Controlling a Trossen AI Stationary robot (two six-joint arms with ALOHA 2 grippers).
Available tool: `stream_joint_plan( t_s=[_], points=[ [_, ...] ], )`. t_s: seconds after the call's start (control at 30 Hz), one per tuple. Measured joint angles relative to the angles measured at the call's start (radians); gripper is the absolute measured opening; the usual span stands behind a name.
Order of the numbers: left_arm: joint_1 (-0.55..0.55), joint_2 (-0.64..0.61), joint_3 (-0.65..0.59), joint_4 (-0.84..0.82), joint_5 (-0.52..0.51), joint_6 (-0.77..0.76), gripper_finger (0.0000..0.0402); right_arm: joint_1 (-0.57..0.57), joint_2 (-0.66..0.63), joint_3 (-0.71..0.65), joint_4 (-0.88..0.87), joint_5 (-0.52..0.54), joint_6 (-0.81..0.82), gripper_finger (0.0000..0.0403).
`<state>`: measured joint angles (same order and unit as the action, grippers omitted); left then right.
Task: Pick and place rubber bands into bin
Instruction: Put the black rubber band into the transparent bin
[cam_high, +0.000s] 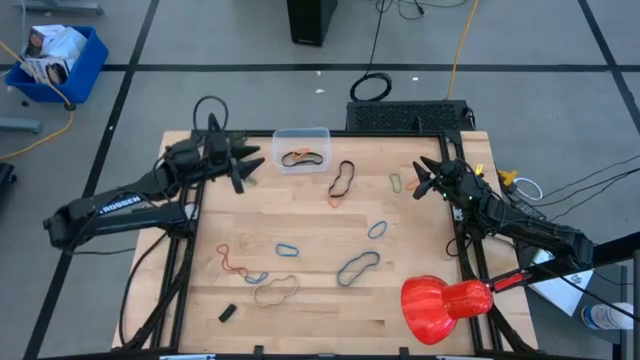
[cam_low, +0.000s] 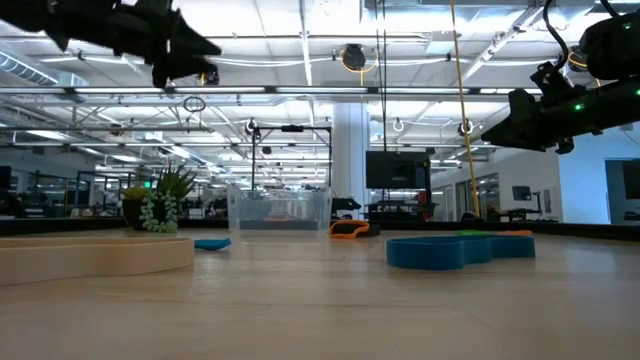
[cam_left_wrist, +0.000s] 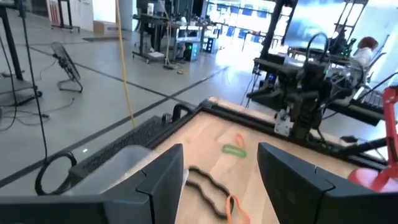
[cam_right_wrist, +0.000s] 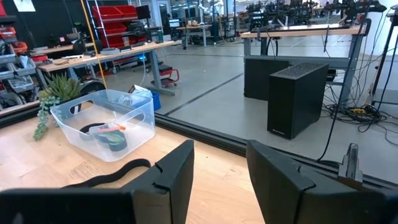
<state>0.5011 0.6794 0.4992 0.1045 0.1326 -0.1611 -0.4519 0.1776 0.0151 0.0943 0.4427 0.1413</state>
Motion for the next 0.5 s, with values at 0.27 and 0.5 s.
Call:
stream_joint_plan(
  t_s=[0.27, 0.5],
  points=[
    [0.0, -0.089, -0.176, 0.165, 0.001, -0.044, 0.0214, 0.0, 0.0, 0.0, 0.003, -0.003, 0.002, 0.0141],
    [0.0, -0.117, -0.208, 0.198, 0.001, -0.06, 0.0214, 0.0, 0.047, 0.111, 0.003, -0.079, -0.17, 0.0141]
  ],
)
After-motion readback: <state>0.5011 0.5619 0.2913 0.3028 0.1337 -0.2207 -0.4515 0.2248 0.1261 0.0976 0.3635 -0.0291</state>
